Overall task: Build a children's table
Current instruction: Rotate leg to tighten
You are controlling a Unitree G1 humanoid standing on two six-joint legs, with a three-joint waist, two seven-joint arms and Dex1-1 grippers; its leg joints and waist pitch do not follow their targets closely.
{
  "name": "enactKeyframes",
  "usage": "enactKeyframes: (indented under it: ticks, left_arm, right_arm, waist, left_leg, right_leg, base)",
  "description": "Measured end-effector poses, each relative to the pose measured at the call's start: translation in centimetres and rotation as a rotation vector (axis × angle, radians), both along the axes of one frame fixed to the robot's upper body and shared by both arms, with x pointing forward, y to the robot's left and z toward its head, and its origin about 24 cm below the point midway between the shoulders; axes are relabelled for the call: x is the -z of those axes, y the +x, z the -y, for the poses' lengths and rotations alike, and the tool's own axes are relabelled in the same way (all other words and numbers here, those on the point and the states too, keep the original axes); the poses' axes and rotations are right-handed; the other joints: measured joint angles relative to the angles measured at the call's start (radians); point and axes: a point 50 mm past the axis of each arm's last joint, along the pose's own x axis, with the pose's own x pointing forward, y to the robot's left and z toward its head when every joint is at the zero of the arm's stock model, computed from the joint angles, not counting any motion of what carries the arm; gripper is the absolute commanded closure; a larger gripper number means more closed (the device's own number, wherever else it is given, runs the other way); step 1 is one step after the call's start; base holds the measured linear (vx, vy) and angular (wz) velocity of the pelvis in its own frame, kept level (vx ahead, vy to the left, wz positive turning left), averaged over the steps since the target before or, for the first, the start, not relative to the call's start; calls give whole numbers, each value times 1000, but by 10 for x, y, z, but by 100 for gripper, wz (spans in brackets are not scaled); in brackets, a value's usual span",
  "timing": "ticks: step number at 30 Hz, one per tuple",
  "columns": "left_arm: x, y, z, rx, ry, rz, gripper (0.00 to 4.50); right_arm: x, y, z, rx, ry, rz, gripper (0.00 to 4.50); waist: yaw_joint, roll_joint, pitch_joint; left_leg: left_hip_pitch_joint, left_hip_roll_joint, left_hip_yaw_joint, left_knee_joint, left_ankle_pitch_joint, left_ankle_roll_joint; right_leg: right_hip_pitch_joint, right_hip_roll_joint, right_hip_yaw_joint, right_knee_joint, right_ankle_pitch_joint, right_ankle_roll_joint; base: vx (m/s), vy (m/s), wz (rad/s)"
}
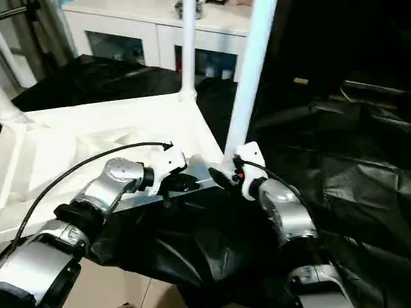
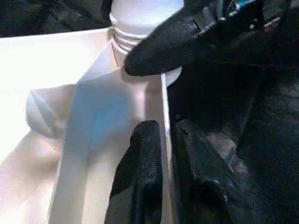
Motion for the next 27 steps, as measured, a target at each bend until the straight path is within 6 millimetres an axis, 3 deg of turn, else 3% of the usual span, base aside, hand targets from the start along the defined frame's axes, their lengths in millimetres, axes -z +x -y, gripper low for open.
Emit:
enactKeyframes:
  ticks: [7, 16, 22, 27]
  left_arm:
    - [-1, 2, 1, 8, 41, 5, 359]
    - [-2, 2, -5, 16, 76, -64, 441]
    - [-2, 0, -11, 23, 67, -71, 449]
    - [-2, -12, -20, 164, 10, -37, 450]
  right_arm:
    - [-1, 0, 1, -15, 8, 0, 59]
    - [-1, -3, 1, -56, -1, 5, 59]
    - [-1, -7, 4, -118, -21, 10, 59]
    - [-7, -17, 20, -273, -31, -13, 21]
  waist:
    - [-3, 2, 0]
    - [-15, 2, -1]
    - [-13, 3, 0]
    - [-9, 6, 0]
  left_leg:
    - [0, 0, 0, -2, 0, 0]
    - [1, 0, 0, -3, 0, 0]
    - [1, 1, 1, -3, 0, 0]
    - [-1, 1, 1, -5, 0, 0]
  right_leg:
    - [-1, 0, 0, 0, 0, 0]
    - [-1, 1, 0, 0, 0, 0]
    - [-1, 1, -1, 0, 0, 0]
    - [-3, 1, -1, -1, -1, 2]
  base:
    - [0, 0, 0]
    - [0, 0, 0]
    - [0, 0, 0]
    - [0, 0, 0]
